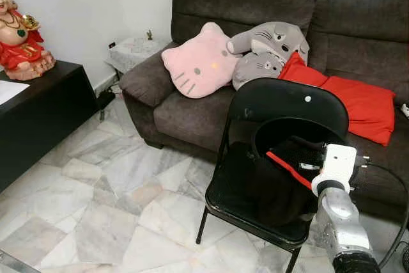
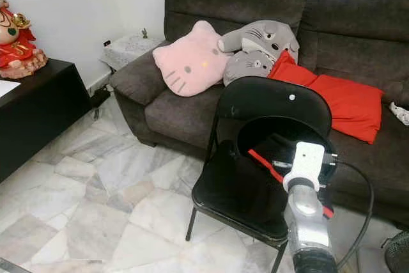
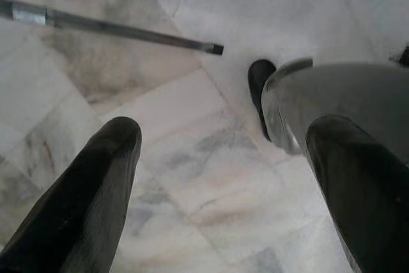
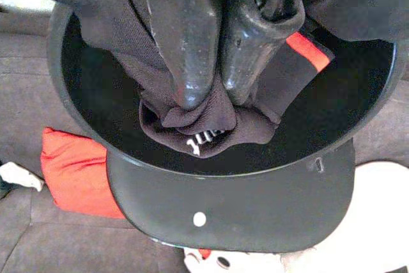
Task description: Hang hanger
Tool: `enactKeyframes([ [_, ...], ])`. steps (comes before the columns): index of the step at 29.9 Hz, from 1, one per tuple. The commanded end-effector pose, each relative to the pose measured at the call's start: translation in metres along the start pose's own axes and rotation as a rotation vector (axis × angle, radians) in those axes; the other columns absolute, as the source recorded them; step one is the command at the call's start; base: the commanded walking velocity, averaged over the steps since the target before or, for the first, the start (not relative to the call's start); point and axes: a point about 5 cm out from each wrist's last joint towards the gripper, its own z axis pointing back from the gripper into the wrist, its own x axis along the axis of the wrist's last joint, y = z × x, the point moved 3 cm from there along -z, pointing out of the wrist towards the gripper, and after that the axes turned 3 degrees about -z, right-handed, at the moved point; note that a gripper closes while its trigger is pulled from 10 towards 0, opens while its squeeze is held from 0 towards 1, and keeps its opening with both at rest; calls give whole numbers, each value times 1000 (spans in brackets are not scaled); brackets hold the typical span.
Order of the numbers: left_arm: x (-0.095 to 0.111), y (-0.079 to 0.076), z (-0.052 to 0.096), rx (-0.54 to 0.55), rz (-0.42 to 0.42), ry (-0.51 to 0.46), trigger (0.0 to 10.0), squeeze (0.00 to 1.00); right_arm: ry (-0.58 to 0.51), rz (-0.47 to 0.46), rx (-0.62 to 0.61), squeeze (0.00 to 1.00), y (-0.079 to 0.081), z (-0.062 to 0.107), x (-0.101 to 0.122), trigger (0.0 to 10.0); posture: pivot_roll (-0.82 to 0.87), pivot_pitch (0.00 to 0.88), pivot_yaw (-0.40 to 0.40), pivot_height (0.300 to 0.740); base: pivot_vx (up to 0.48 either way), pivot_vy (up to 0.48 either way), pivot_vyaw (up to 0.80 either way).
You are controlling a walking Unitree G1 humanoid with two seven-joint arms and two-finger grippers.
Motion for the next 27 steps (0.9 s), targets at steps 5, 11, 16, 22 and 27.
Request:
enactKeyframes([
  [5,6,-13,-1,-6,-3,1,10000,0,-8,-2,-17,1000,-2,-2,5,10000,-21,0,49,740,0,0,0],
  [11,-6,2,1,-2,12,16,10000,0,-63,22,-87,1000,-10,1,16,10000,-22,0,50,740,0,0,0],
  [16,-7,2,1,-3,14,16,10000,0,-66,40,-97,1000,-12,5,14,10000,-24,0,48,740,0,0,0],
  [22,-8,1,1,-5,14,17,10000,0,-164,188,-18,1000,5,26,23,10000,-31,0,46,740,0,0,0],
  [27,-9,-1,1,-8,11,19,10000,0,-165,346,79,1000,17,50,9,10000,-35,0,44,740,0,0,0],
])
